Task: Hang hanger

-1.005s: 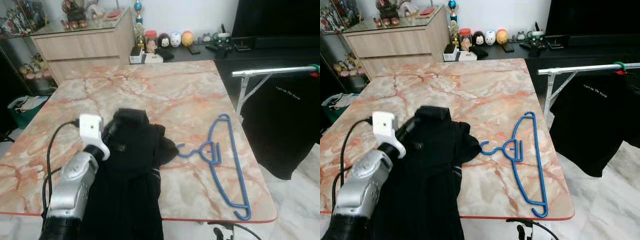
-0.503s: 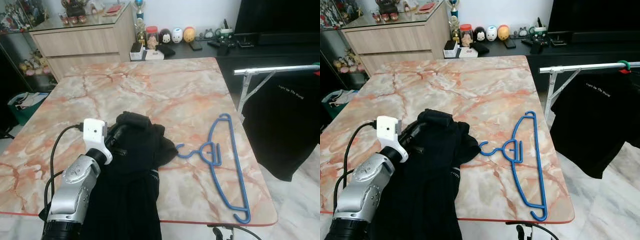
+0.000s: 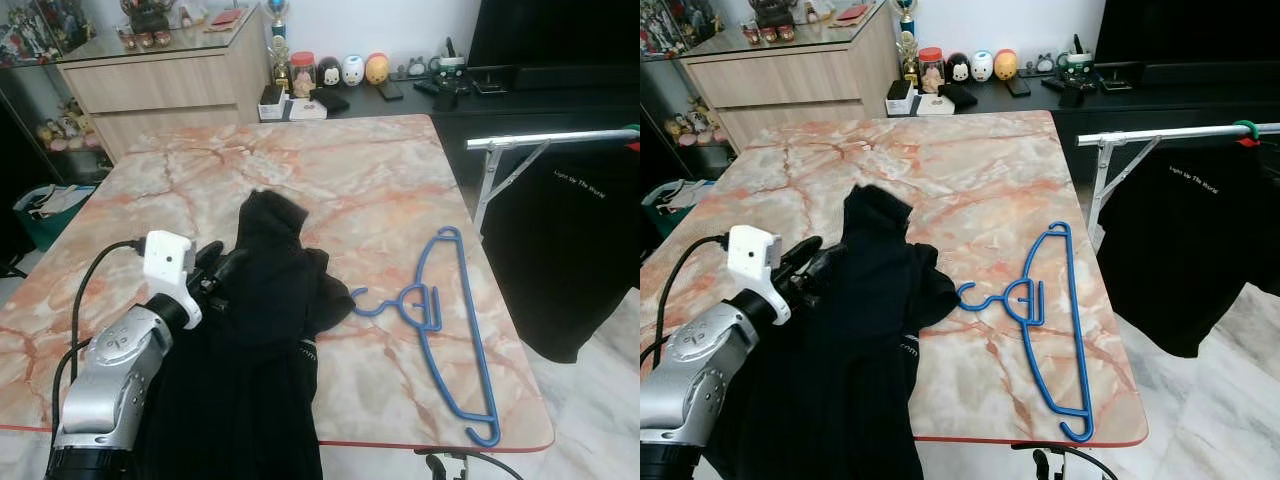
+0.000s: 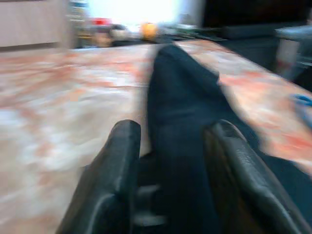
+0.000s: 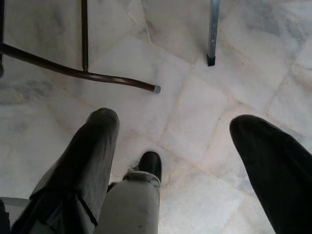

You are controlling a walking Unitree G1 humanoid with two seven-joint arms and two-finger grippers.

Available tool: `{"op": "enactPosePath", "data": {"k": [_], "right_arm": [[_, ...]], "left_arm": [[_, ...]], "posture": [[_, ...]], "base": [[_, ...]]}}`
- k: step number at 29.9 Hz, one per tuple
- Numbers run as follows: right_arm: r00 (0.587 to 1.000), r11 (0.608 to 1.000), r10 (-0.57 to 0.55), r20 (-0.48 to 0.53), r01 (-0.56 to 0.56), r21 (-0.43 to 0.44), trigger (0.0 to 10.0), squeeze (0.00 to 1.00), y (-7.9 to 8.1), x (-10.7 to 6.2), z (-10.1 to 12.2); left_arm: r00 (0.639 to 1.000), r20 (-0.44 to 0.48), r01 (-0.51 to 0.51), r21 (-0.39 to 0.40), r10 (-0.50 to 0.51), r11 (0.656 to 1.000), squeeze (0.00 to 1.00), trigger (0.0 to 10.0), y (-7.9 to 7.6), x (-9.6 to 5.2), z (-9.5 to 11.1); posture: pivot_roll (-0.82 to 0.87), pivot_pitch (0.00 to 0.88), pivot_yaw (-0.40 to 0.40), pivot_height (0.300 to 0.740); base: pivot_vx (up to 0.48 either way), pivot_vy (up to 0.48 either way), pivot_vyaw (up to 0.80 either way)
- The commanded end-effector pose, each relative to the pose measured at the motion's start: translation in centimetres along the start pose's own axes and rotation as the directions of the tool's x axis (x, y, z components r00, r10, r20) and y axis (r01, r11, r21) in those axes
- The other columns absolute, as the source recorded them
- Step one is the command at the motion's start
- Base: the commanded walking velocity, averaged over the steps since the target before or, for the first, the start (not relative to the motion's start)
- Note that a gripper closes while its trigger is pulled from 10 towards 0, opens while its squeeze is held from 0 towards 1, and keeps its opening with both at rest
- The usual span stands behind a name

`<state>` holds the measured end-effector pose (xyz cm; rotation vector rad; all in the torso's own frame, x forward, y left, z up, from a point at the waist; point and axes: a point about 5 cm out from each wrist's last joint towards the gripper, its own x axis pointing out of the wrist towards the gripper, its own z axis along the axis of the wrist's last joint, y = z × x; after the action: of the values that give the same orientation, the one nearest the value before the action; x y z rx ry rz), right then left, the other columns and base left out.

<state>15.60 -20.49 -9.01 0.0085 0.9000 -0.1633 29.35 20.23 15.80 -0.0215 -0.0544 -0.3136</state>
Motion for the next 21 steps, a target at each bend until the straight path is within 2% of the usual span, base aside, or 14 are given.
{"op": "enactPosePath", "data": {"k": [1, 2, 4, 5, 6, 7, 8, 11, 15, 18, 21], "right_arm": [[1.0, 1.0, 0.004, -0.001, -0.004, 0.004, 10.0, 0.0, 0.2, 0.0, 0.0], [1.0, 1.0, 0.004, -0.001, -0.004, 0.004, 10.0, 0.0, 0.2, 0.0, 0.0], [1.0, 1.0, 0.003, 0.0, -0.003, 0.005, 10.0, 0.0, 0.2, 0.0, 0.0], [1.0, 1.0, 0.003, 0.001, -0.003, 0.005, 10.0, 0.0, 0.2, 0.0, 0.0], [1.0, 1.0, 0.002, 0.001, -0.002, 0.004, 10.0, 0.0, 0.2, 0.0, 0.0], [1.0, 1.0, 0.002, 0.002, -0.002, 0.004, 10.0, 0.0, 0.1, 0.0, 0.0], [1.0, 1.0, 0.001, 0.003, -0.001, 0.004, 10.0, 0.0, 0.1, 0.0, 0.1], [1.0, 1.0, 0.001, 0.006, -0.001, 0.002, 10.0, 0.0, 0.0, 0.0, 0.2], [1.0, 1.0, 0.003, 0.021, -0.003, 0.01, 10.0, 0.0, 0.0, 0.0, 0.3], [1.0, 1.0, -0.001, 0.028, 0.001, 0.017, 10.0, 0.0, 0.0, 0.0, 0.4], [1.0, 1.0, -0.005, 0.027, 0.004, 0.018, 10.0, 0.0, 0.0, 0.1, 0.5]], "left_arm": [[0.974, 0.016, -0.227, -0.015, 0.227, 0.974, 1.0, 10.0, 2.9, -1.1, -0.8], [0.974, 0.016, -0.227, -0.015, 0.227, 0.974, 1.0, 10.0, 2.9, -1.1, -0.8], [0.946, 0.015, -0.323, -0.028, 0.324, 0.946, 1.0, 10.0, 4.0, -1.8, -1.5], [0.946, 0.013, -0.325, -0.029, 0.325, 0.945, 0.76, 10.0, 3.9, -1.9, -1.6], [0.948, 0.008, -0.316, -0.033, 0.317, 0.948, 0.0, 10.0, 3.7, -1.9, -1.7], [0.966, 0.016, -0.259, -0.011, 0.259, 0.966, 0.0, 10.0, 2.6, -1.6, -1.6], [0.97, 0.021, -0.241, -0.005, 0.241, 0.971, 0.0, 10.0, 2.0, -1.5, -1.5], [0.969, 0.057, -0.242, 0.007, 0.241, 0.97, 0.0, 10.0, 0.7, -1.0, -1.3], [0.964, 0.08, -0.256, 0.009, 0.254, 0.967, 0.0, 10.0, -0.1, -0.7, -1.5], [0.966, 0.1, -0.237, -0.018, 0.238, 0.971, 0.0, 10.0, -0.7, -0.3, -1.2], [0.967, 0.128, -0.219, -0.026, 0.22, 0.975, 0.0, 10.0, -1.1, 0.1, -0.5]], "posture": [[0.07, 0.0, 0.069, 0.74], [0.07, 0.0, 0.069, 0.74], [0.07, 0.0, 0.069, 0.74], [0.06, 0.0, 0.065, 0.74], [0.06, 0.0, 0.065, 0.74], [0.07, 0.0, 0.062, 0.74], [0.07, 0.0, 0.061, 0.74], [0.07, 0.0, 0.059, 0.74], [0.06, 0.0, 0.059, 0.74], [0.06, 0.0, 0.059, 0.74], [0.06, 0.0, 0.061, 0.74]], "base": [[0.0, 0.0, 0.0], [0.0, 0.0, 0.0], [0.0, 0.0, 0.0], [0.0, 0.0, 0.0], [0.0, 0.0, 0.0], [0.0, 0.0, 0.0], [0.0, 0.0, 0.0], [0.0, 0.0, 0.0], [0.0, 0.0, 0.0], [0.0, 0.0, 0.0], [-0.3, 0.0, 0.0]]}}
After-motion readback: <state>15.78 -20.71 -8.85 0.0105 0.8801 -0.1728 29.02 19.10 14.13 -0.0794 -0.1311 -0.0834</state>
